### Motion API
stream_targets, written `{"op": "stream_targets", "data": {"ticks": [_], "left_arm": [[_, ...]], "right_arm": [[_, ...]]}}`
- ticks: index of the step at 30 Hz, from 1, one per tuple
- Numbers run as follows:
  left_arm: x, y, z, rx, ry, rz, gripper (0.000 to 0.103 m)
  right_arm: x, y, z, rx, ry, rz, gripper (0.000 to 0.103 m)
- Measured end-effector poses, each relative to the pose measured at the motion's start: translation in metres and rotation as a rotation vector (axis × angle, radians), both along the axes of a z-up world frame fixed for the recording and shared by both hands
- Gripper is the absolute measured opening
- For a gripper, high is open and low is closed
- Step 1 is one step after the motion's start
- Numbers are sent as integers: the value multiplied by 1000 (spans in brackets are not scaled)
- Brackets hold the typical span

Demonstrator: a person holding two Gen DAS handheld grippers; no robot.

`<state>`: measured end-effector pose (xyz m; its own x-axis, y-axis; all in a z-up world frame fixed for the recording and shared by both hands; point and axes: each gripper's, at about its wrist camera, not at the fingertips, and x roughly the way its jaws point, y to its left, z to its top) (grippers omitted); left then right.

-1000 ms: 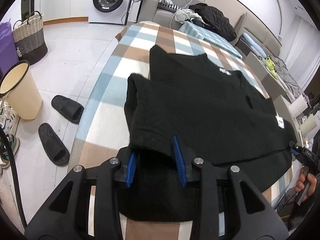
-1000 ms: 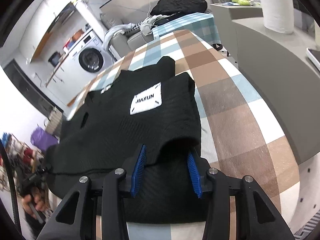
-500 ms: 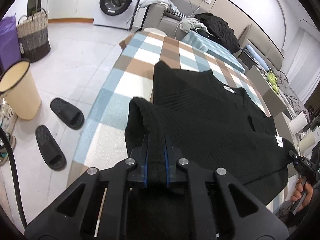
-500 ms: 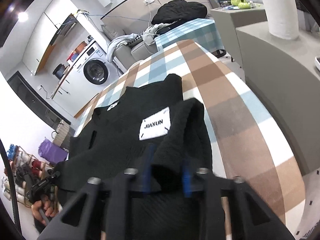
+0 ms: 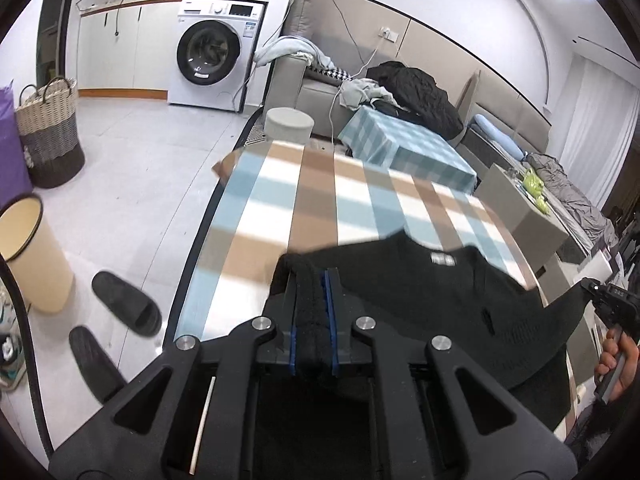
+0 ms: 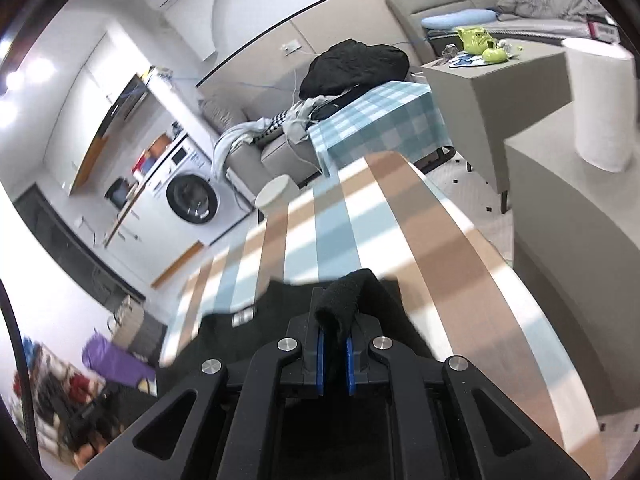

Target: Fold small clothes

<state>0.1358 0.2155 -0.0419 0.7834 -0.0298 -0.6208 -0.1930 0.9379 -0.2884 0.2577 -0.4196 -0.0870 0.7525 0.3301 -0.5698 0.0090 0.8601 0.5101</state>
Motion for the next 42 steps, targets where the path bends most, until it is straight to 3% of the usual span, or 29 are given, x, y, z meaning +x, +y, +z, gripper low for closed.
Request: {"op": "stream_targets", "data": {"ticks": [5,6,8,11,12,13,15,18,31,42], "left_arm": [[60,8,-10,-12,22,4,8],[70,9,-14,-16,47,10,9],[90,14,-27,-45,115,20,10],[97,21,-39,-73,145,38,18],[97,23,-43,-73,147,48,31],[96,25,-46,-68,146,61,50],[91,33,-48,-75,123,95,60],[89,42,-51,-103,127,104,60],[72,30,-61,-22,160,73,62],[42,41,-35,26,101,120,67]], "right_arm": [[61,1,-12,51,63,-58,10],[72,3,-15,49,85,-57,14],[84,1,-21,65,118,-77,38],[84,-4,-22,63,114,-97,43],[82,-5,-22,61,112,-99,43],[81,-7,-22,58,116,-101,43],[78,-10,-24,46,127,-103,44],[72,-12,-26,26,136,-100,44],[64,-5,-39,-30,178,-67,47],[51,2,-47,-51,190,-32,48]]}}
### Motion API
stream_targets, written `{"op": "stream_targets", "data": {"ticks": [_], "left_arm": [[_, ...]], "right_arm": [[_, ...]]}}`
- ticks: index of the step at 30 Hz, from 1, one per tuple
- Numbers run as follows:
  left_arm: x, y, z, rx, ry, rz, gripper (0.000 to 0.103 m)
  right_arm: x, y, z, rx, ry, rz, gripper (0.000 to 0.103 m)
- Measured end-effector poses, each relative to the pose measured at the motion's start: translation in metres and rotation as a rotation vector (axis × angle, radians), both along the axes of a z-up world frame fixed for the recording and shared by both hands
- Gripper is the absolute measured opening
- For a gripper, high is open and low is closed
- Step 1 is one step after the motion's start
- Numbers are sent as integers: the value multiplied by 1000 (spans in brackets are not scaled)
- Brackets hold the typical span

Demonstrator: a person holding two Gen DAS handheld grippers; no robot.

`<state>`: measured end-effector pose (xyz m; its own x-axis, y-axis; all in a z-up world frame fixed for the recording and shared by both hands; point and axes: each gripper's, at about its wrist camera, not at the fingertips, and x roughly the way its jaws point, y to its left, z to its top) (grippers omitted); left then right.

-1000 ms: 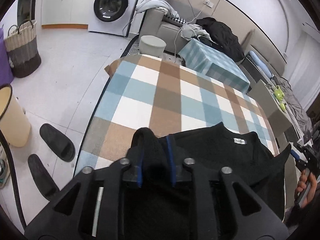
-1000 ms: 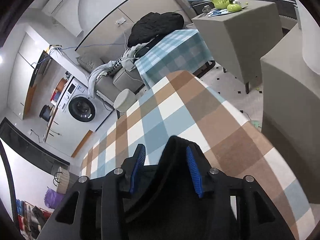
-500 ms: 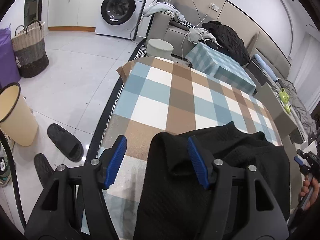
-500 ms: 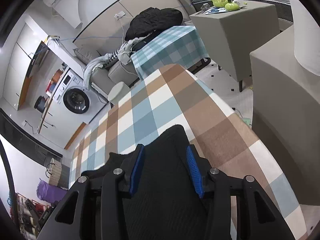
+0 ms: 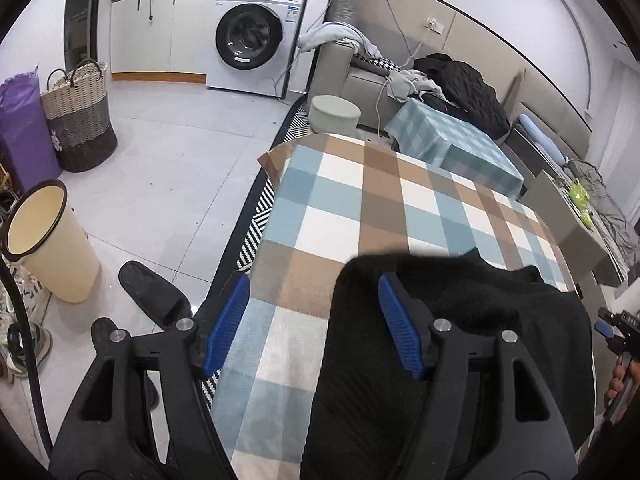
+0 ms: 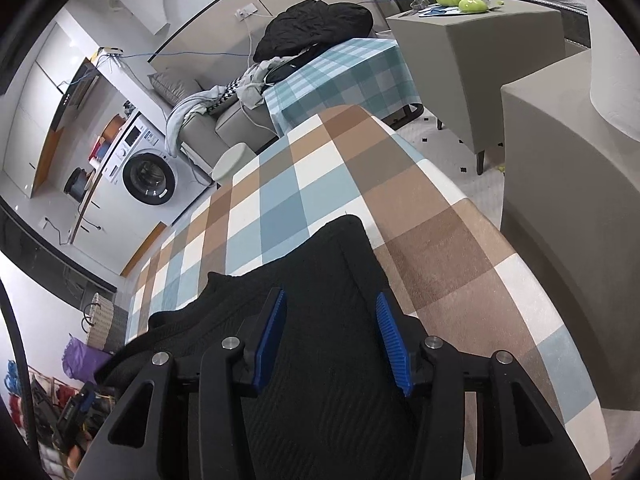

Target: Fold small clothes

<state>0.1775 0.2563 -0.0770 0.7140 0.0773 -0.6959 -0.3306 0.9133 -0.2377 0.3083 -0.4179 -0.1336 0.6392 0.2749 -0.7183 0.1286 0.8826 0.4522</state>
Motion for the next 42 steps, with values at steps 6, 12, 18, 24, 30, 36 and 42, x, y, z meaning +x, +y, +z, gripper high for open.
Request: {"op": "stream_targets", "data": {"ticks": [6,12,18,24,30,36,42], "left_arm": [[13,-30,-19,10,80,-141,68],[45,-45,-40,20,142,-168,68],[67,-40,-52,5,141,-154,43],[69,-30,-57,-29,132,-153,14],[68,-29,-55,-37,127,-146,14],[68,-30,-57,-30,134,-147,14],[71,-34,-60,-17,146,-158,15]], "right_arm": [[-4,5,-2,1,6,22,51],[-7,1,-7,-34,30,19,53],[7,-6,-12,-51,43,-33,53],[36,14,-22,-119,61,-8,53],[52,31,-31,-267,61,13,51],[34,22,-6,-222,-168,45,4],[36,-2,-10,-174,-126,-98,4]]}}
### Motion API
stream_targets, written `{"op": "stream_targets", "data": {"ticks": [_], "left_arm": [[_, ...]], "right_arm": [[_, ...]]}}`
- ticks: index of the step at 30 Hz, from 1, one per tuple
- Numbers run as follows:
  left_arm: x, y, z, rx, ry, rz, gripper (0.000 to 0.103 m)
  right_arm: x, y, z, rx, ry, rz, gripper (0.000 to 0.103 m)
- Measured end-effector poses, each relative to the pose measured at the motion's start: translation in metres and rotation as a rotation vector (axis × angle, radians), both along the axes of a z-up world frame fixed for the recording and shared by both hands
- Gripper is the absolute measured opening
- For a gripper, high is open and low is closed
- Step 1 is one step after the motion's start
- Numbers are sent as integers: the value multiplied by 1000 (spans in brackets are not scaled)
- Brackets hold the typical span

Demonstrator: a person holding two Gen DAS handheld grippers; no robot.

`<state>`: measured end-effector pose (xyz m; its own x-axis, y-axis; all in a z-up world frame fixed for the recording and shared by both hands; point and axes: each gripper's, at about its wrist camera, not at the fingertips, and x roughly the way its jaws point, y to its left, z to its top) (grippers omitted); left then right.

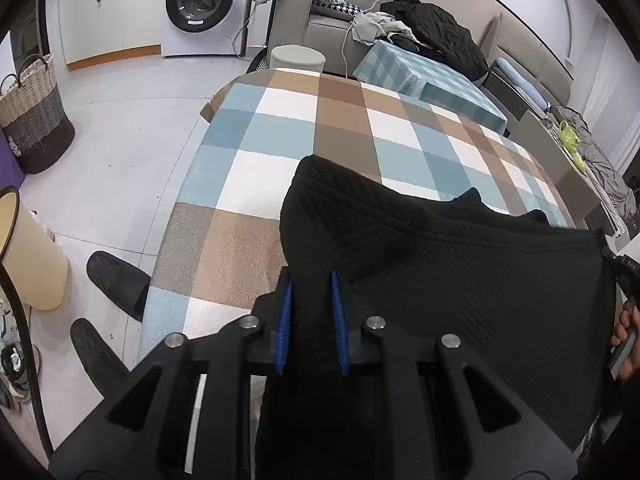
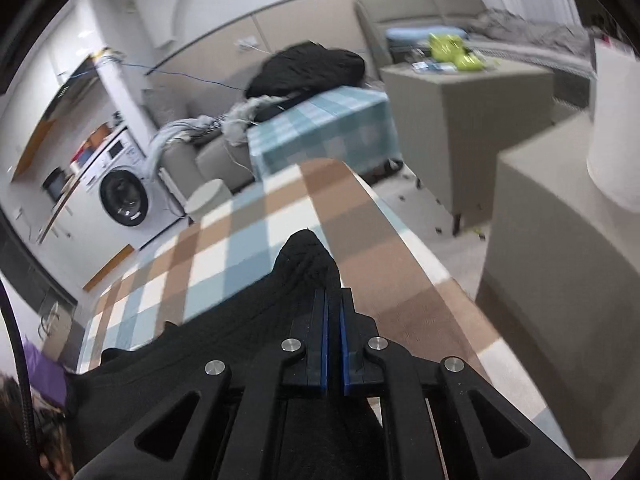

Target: Fold small clothes

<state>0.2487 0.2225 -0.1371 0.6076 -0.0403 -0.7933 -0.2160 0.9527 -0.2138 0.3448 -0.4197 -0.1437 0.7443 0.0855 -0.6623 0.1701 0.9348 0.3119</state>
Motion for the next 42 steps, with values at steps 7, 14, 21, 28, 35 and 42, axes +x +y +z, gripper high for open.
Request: {"op": "stream_targets", "data": {"ticks": [7,14,21,28,35,42], "left_arm": [[-13,0,5,21,15,26,41],[-67,-11,8,22,14,44,46],[-133,-38,20,75,3,29,59],[-189,-52,8,79,56,30,59],[-241,-54,20,9,14,83,59],[-275,-66,26,-36,11,91,59]], "right_arm": [[1,3,-8,46,89,6,47],[-35,17,1,13,103,112,54],[-90,37,10,-50,101,222,59],[-154,56,-4,-88,137,322,60],[-193,72,-11,-61,144,368,60],[-204,101,-20,-54,154,466,62]]}}
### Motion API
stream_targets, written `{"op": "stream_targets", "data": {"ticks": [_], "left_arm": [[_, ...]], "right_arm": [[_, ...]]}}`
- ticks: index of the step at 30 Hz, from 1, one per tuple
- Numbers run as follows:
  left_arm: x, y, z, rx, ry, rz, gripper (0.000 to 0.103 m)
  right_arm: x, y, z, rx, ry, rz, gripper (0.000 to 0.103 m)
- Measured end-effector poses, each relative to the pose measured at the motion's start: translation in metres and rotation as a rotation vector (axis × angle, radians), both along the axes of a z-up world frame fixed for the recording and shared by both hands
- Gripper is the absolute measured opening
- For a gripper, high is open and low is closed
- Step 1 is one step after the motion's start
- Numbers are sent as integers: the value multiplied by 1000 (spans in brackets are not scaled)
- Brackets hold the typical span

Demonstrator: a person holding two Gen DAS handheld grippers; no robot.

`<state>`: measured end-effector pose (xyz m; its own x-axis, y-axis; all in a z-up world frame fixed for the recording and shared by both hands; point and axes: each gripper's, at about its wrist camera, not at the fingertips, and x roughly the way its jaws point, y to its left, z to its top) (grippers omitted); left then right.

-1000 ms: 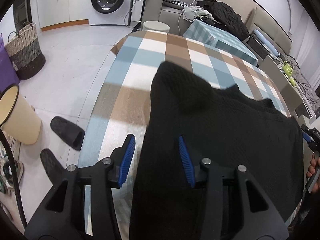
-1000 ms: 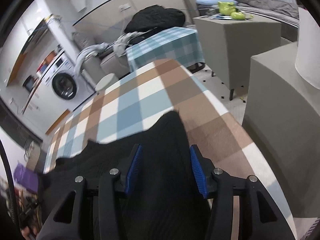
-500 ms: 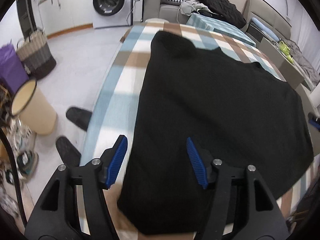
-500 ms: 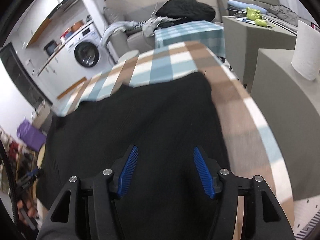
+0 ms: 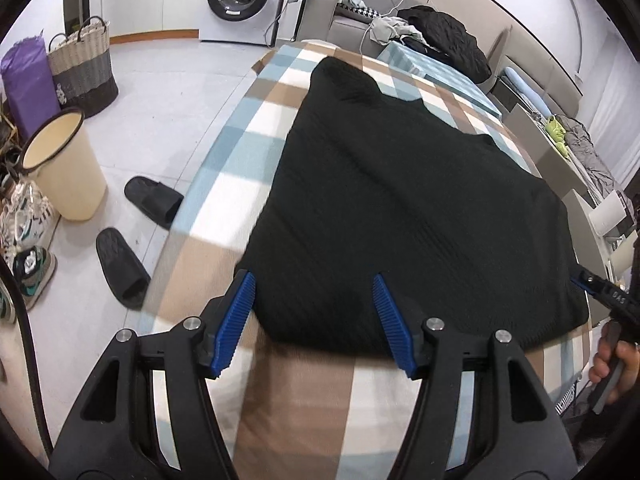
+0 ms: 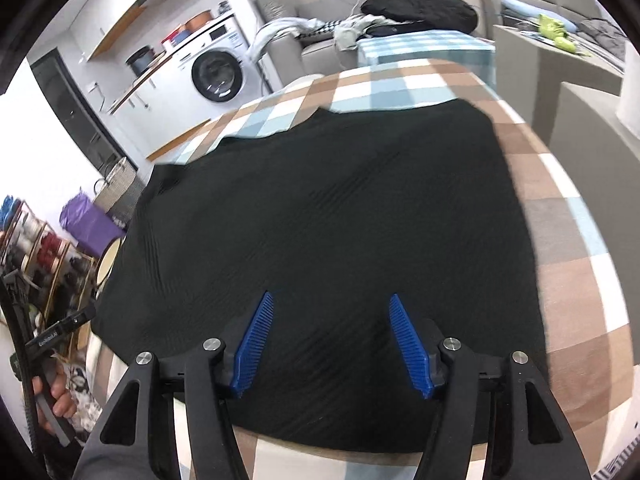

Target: Fold small clothes

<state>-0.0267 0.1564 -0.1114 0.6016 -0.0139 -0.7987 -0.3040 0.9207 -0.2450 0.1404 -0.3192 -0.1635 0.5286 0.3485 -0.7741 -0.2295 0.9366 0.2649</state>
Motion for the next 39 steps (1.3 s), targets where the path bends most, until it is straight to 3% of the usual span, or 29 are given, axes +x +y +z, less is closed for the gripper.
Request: {"op": "stream_targets", "data": {"ticks": [4,7,10,19,20,21,22,23,25,28,34,39], "left_arm": [[-20,-2,-4,-101,0,15,59],[-35,-1,-13,-246,1,23,59],[-37,-1,-23,-344,-10,25,59],[4,-4,-30,-367,-86,90,59],[11,-3,-32,-361,-91,96,58],[17,-5,-32,-350,-88,99,48],[25,-9,-33,-328,-78,102,28],[34,-10,-35,-307,-72,103,20],[37,-16,-32,-261,-91,113,13],[35,-23,-20,-177,-128,84,11],[31,-28,-9,-133,-156,72,11],[30,-59,20,11,-210,-7,11]], "right_arm": [[-5,3,-14,4,41,7,62],[-8,8,-16,19,45,17,63],[-8,18,-16,35,44,49,64],[-6,47,-14,64,40,112,65],[-7,50,-14,63,39,117,65],[-7,51,-13,59,36,121,65],[-6,53,-13,56,37,122,65],[-5,55,-13,54,37,126,65],[-5,58,-13,47,32,133,65],[-4,60,-16,35,43,129,65],[-1,55,-22,28,50,128,65],[0,51,-18,37,54,119,65]]}}
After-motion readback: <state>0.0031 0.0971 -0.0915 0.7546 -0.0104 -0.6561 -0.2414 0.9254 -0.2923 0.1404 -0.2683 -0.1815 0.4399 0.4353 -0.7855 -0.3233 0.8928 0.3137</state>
